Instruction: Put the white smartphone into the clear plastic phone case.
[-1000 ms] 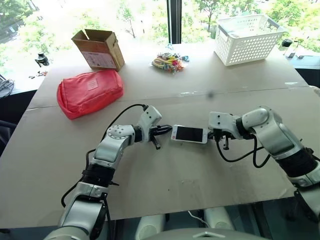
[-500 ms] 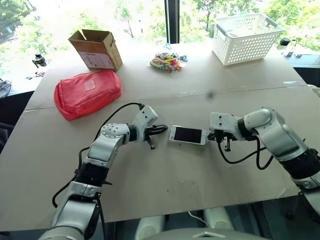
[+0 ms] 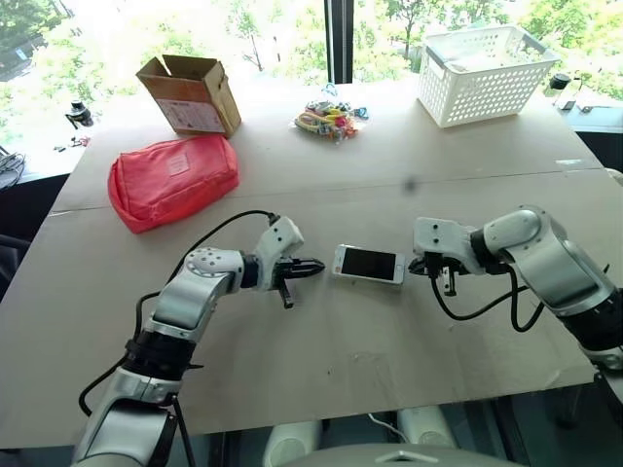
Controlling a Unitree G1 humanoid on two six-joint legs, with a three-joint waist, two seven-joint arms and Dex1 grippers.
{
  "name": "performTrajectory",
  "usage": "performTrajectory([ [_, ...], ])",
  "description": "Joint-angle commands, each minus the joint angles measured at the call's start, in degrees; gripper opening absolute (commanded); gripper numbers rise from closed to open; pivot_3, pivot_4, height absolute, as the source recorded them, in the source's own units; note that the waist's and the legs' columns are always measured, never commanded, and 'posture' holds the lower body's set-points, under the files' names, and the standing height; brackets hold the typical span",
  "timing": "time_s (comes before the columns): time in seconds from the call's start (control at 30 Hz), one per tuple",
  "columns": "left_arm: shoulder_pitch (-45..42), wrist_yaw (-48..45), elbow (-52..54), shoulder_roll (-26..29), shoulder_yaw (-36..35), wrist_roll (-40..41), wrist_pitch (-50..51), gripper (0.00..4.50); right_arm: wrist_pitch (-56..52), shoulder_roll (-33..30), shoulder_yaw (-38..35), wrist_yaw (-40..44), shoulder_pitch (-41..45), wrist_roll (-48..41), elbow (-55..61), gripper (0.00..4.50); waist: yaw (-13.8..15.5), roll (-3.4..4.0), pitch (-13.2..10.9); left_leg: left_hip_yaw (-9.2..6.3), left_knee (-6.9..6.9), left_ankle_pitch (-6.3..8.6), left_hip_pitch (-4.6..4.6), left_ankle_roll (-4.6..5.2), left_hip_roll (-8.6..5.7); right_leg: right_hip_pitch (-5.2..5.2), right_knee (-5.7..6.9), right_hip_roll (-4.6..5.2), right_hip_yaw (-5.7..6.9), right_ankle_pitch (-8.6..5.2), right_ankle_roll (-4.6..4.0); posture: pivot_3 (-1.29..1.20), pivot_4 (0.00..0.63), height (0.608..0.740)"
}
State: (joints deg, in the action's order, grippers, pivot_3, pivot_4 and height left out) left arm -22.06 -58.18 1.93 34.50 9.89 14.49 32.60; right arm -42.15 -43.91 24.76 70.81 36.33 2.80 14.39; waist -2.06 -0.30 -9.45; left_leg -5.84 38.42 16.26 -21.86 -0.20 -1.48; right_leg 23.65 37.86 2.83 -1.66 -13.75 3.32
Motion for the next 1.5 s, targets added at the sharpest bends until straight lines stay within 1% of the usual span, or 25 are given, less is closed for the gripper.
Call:
performTrajectory([
  [0.03, 0.88, -0.58, 1.77, -0.46, 2.0, 0.5, 1.44, 0.0, -0.81, -0.29, -0.19, -0.09, 0.87, -1.01, 2.83, 0.04, 0.03, 0.0, 0.0, 0.0, 0.0, 0.0, 0.0, 0.0, 0.0, 0.0, 0.0, 0.0, 0.0, 0.0, 0.0, 0.0, 0.15, 0.74],
  [0.3, 0.91, 0.12, 1.9, -1.55, 3.04, 0.3, 1.39, 0.0, -3.0, 0.18, 2.08, -0.42, -0.24, -1.9, 5.51, 0.04, 0.32, 0.0, 0.0, 0.0, 0.0, 0.0, 0.0, 0.0, 0.0, -0.01, -0.01, 0.01, 0.01, 0.0, 0.0, 0.0, 0.15, 0.74],
  [0.6, 0.47, 0.95, 0.98, -2.02, 2.95, -0.08, 0.61, 0.0, -5.1, 2.55, 4.12, -1.25, -0.31, -2.91, 6.88, 0.04, 0.29, -0.01, 0.01, -0.01, 0.01, 0.0, 0.04, 0.0, 0.0, -0.02, 0.03, 0.01, 0.01, 0.0, 0.0, 0.0, 0.15, 0.74],
  [0.73, 0.42, 1.2, 0.88, -2.28, 3.03, -0.24, 0.44, 0.0, -5.17, 2.71, 4.71, -1.89, -0.33, -3.16, 6.62, 0.04, 1.15, -0.01, 0.01, -0.03, 0.03, 0.0, 0.0, -0.01, -0.02, -0.02, 0.02, 0.03, 0.05, 0.0, 0.0, 0.0, 0.15, 0.74],
  [0.9, 0.18, 1.35, 0.43, -2.52, 3.16, -0.4, 0.07, 0.0, -5.32, 2.52, 4.52, -2.77, -0.51, -3.77, 6.46, 0.04, 1.32, -0.01, 0.01, -0.04, 0.02, -0.02, -0.02, -0.03, -0.03, -0.02, -0.03, 0.05, 0.06, 0.0, 0.0, 0.0, 0.15, 0.74],
  [0.97, 0.12, 1.26, 0.27, -2.33, 2.92, -0.36, -0.02, 0.0, -5.93, 2.42, 2.51, -2.86, -0.58, -5.42, 7.12, 0.04, 1.32, -0.01, 0.01, -0.04, 0.02, -0.02, -0.01, -0.03, -0.04, -0.02, -0.01, 0.05, 0.06, 0.0, 0.0, 0.0, 0.15, 0.74],
  [1.07, 0.18, 1.08, 0.01, -1.69, 2.24, -0.29, -0.21, 0.0, -6.95, 3.7, -3.52, -3.11, -0.91, -10.82, 8.77, 0.04, 1.32, -0.02, 0.01, -0.05, 0.02, -0.01, -0.02, -0.02, -0.04, -0.02, -0.01, 0.05, 0.07, 0.0, 0.0, 0.0, 0.15, 0.74],
  [1.17, 0.19, 1.08, -0.53, -0.71, 1.02, -0.23, -0.78, 0.0, -4.21, 6.97, -11.85, -5.06, -2.26, -17.03, 9.0, 0.04, 1.26, -0.02, 0.0, -0.05, 0.01, -0.01, -0.02, -0.02, -0.03, -0.01, -0.01, 0.05, 0.06, 0.0, 0.0, 0.0, 0.15, 0.74],
  [1.3, -0.34, 0.76, -0.06, 0.1, -1.62, 1.62, -1.07, 0.0, 1.05, 9.15, -18.55, -8.53, -6.89, -19.99, 6.58, 0.04, 1.23, -0.04, 0.0, -0.05, 0.0, -0.01, -0.02, -0.01, -0.01, -0.02, -0.01, 0.03, 0.07, 0.0, 0.0, 0.0, 0.15, 0.74],
  [1.4, -1.66, -0.25, 1.28, -0.48, -4.69, 5.15, -1.39, 0.0, 8.1, 10.2, -19.87, -10.8, -13.69, -19.25, 4.35, 0.04, 1.34, -0.08, -0.03, -0.05, -0.01, 0.0, -0.03, -0.01, 0.0, -0.01, -0.02, 0.02, 0.07, 0.0, 0.0, 0.0, 0.15, 0.74],
  [1.5, -2.12, -0.98, 2.02, -0.99, -4.98, 6.53, -1.18, 0.0, 13.43, 12.36, -20.45, -12.1, -16.89, -19.89, 2.0, 0.04, 1.25, -0.06, -0.06, 0.0, -0.01, -0.01, -0.05, -0.02, 0.0, 0.01, -0.01, 0.04, 0.04, 0.0, 0.0, 0.0, 0.15, 0.74],
])
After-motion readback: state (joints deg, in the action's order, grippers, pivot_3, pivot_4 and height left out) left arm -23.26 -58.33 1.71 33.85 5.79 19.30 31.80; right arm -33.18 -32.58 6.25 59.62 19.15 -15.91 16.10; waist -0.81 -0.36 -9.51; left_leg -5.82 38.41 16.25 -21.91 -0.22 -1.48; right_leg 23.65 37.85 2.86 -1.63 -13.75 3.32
